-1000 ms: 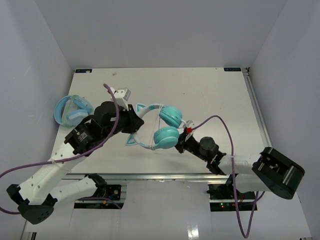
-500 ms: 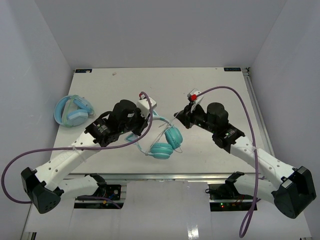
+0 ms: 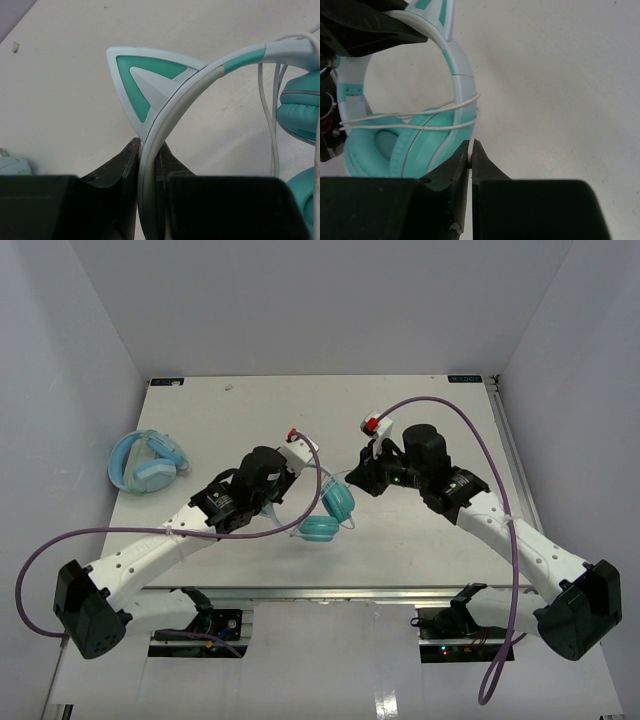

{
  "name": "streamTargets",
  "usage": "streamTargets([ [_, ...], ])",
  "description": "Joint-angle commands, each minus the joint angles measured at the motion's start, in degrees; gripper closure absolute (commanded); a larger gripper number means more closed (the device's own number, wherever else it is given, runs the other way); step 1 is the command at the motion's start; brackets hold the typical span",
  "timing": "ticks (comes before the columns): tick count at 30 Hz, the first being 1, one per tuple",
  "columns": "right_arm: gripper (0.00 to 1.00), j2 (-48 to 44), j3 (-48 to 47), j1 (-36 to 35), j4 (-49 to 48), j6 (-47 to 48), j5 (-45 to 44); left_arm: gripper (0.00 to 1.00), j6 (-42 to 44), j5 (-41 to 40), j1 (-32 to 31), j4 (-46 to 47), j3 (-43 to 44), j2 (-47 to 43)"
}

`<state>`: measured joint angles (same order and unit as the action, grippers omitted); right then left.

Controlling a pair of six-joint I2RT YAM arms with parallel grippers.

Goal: Wrap the headphones

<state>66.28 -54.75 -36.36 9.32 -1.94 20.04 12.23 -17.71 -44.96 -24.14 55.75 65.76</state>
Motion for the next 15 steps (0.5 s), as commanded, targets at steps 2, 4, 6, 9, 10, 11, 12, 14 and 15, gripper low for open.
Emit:
streamTargets([
  [2, 0.92, 0.8, -6.9, 0.5, 0.3, -0.4, 9.5, 1.0, 0.3, -13.0, -0.5, 2.1, 0.4, 1.9],
  [4, 0.92, 1.7, -8.2, 0.5, 0.9, -0.7, 11.6, 1.0, -0.5, -14.0, -0.7, 2.5, 0.1, 2.3],
  [6, 0.92, 2.4, -9.6, 0.5, 2.1, -1.2, 13.3, 1.0, -0.9, -14.6, -0.7, 3.0, -0.2, 2.7],
  [9, 0.92, 3.8, -11.3, 0.5, 2.0, -1.8, 17.2, 1.0, -2.3, -17.4, -0.9, 3.0, 0.3, 3.7],
  [10, 0.92, 4.5, -11.8, 0.5, 2.0, -2.0, 18.7, 1.0, -2.7, -18.1, -1.1, 2.9, 0.4, 4.1],
  [11, 0.92, 4.7, -11.9, 0.5, 1.9, -2.5, 19.0, 1.0, -3.6, -18.1, -1.2, 2.9, 0.4, 4.2],
  [12, 0.92, 5.0, -11.9, 0.5, 1.7, -2.7, 19.3, 1.0, -4.3, -18.1, -1.2, 3.1, 0.5, 4.2],
  [14, 0.92, 5.7, -11.4, 0.3, 1.1, -3.2, 19.6, 1.0, -5.3, -18.5, -1.2, 3.0, 0.8, 4.5],
  [15, 0.92, 5.8, -11.1, 0.2, 1.0, -3.2, 19.7, 1.0, -5.5, -18.8, -1.2, 2.9, 0.9, 4.6],
])
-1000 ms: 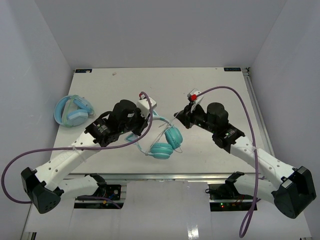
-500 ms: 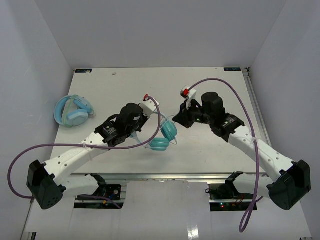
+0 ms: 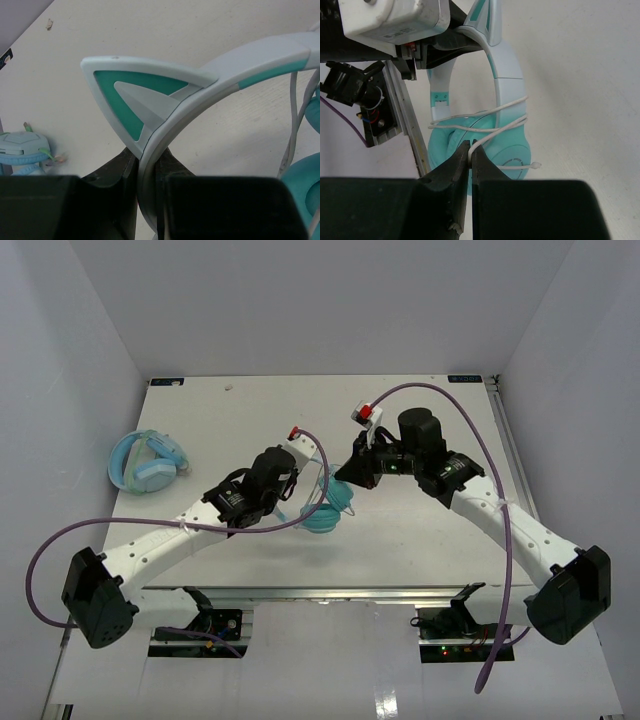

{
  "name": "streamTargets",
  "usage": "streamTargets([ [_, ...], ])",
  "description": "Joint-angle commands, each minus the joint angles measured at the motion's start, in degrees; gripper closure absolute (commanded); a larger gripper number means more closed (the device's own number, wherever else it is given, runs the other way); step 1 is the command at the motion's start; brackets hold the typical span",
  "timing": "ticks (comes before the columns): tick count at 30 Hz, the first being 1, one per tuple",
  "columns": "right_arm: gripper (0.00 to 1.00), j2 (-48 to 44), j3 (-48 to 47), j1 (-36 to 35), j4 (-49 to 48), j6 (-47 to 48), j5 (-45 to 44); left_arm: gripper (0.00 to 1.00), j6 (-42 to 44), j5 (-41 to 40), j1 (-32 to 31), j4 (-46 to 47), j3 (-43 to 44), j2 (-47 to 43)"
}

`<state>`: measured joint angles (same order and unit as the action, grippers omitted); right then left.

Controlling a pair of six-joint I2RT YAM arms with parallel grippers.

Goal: Wrap the headphones

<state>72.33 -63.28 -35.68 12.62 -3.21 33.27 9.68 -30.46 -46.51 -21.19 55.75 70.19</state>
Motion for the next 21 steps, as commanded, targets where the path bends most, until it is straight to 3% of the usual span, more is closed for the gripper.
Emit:
streamTargets([
  [1, 0.92, 0.0, -1.9, -0.4, -3.1, -2.3, 6.6, 1.0, -3.3, -6.3, 0.4, -0.3, 1.2, 0.3],
  [11, 0.88, 2.6, 0.4, -1.1, -9.4, -5.8, 6.3, 1.0, -11.9, -6.5, 0.3, -3.9, 3.9, 4.0],
  [21, 0.9, 4.3, 1.6, -3.1, -12.3, -9.6, 3.8, 1.0, -22.4, -11.4, 0.3, -8.2, 6.5, 6.6],
])
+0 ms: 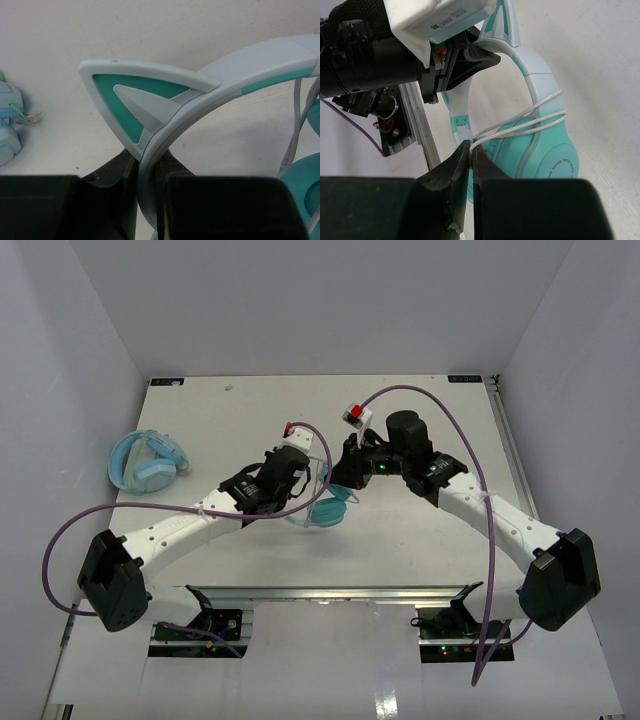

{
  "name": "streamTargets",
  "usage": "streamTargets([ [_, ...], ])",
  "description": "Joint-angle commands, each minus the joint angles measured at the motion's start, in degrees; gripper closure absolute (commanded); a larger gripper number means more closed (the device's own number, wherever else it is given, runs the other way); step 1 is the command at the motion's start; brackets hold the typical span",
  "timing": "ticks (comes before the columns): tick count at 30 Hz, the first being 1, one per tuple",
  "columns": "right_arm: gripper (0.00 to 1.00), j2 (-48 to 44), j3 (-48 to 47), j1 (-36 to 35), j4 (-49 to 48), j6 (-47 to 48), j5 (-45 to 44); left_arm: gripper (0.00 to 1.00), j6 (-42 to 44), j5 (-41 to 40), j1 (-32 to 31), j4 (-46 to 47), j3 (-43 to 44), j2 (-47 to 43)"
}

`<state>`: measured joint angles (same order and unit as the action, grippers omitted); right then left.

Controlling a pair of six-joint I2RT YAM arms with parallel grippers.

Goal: Wrap the headphones

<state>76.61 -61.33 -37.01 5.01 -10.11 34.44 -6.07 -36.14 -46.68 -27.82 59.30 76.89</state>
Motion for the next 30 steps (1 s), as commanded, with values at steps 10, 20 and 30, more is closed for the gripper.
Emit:
streamTargets([
  [10, 0.87, 1.3, 1.9, -4.9, -6.9, -4.3, -5.2, 1.0, -17.2, -8.2, 0.4, -4.9, 4.6, -0.3],
  [20, 0.87, -0.1, 3.8, -8.5, -6.9, -8.0, -19.5, 1.0, -23.3, -10.2, 0.5, -7.8, 5.5, -0.8],
  [30, 0.87, -0.9, 3.8, -17.4, -3.6, -8.2, -40.1, 1.0, -30.9, -10.2, 0.5, -9.9, 6.3, -1.2],
])
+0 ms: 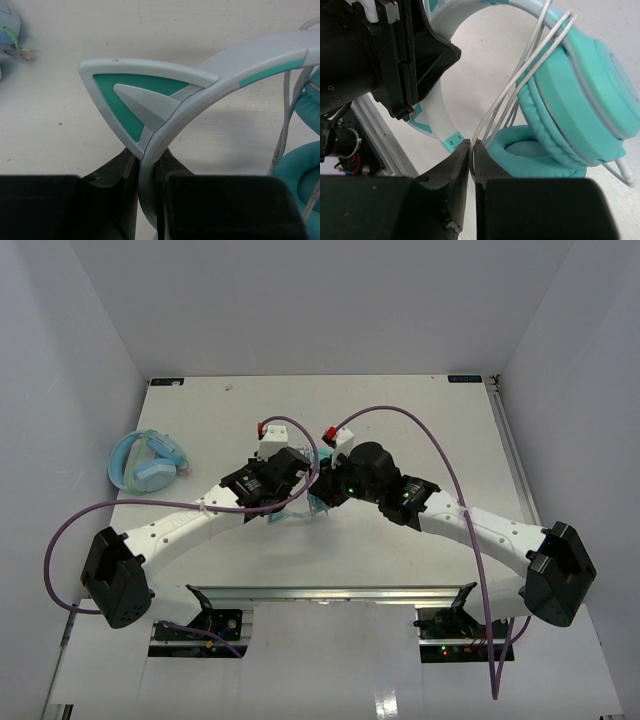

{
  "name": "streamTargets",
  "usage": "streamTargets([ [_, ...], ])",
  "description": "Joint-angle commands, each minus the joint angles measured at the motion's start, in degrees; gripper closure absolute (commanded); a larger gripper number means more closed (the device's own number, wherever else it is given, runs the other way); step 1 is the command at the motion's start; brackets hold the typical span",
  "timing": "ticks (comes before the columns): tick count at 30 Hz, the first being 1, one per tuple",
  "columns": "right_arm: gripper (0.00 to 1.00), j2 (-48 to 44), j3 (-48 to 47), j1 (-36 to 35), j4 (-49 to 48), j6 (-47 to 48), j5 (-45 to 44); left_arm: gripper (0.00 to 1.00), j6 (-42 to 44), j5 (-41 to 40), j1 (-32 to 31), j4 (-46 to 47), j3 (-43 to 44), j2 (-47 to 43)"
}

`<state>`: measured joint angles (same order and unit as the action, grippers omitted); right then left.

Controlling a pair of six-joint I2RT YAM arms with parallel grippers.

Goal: Wrap the headphones

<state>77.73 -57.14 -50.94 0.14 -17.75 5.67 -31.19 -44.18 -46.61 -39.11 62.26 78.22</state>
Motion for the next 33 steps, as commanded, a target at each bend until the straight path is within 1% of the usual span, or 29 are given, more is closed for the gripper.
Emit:
streamTargets([
  [1, 0.87, -2.1, -0.4, -4.2, 1.5, -0.6, -12.7, 1.0, -6.3, -2.1, 0.4, 1.2, 3.3, -2.6],
  [8, 0.87, -2.0, -0.3, -9.2, 3.5, -1.4, -24.3, 1.0, -9.3, -2.0, 0.5, 0.0, 3.8, -3.5],
  [14, 0.87, -2.5, 0.6, -11.2, 3.6, -1.9, -28.8, 1.0, -11.9, -0.8, 0.5, -1.1, 4.6, -4.3],
  [19, 0.86, -3.0, 1.6, -11.8, 3.4, -2.3, -30.5, 1.0, -12.9, 0.7, 0.5, -1.2, 5.0, -4.8],
  [28, 0.83, -3.9, 2.4, -12.5, 3.3, -2.3, -32.1, 1.0, -13.4, 1.3, 0.5, -1.4, 5.2, -5.1],
  [29, 0.83, -3.9, 2.5, -12.5, 3.3, -2.3, -32.2, 1.0, -13.6, 1.3, 0.5, -1.3, 5.1, -5.1],
  [30, 0.87, -4.0, 2.5, -12.7, 3.3, -2.2, -32.4, 1.0, -13.8, 1.2, 0.5, -1.4, 5.0, -5.2],
  [33, 0.92, -3.9, 2.7, -12.8, 3.3, -2.3, -32.7, 1.0, -14.7, 1.5, 0.9, -1.3, 5.0, -5.5],
])
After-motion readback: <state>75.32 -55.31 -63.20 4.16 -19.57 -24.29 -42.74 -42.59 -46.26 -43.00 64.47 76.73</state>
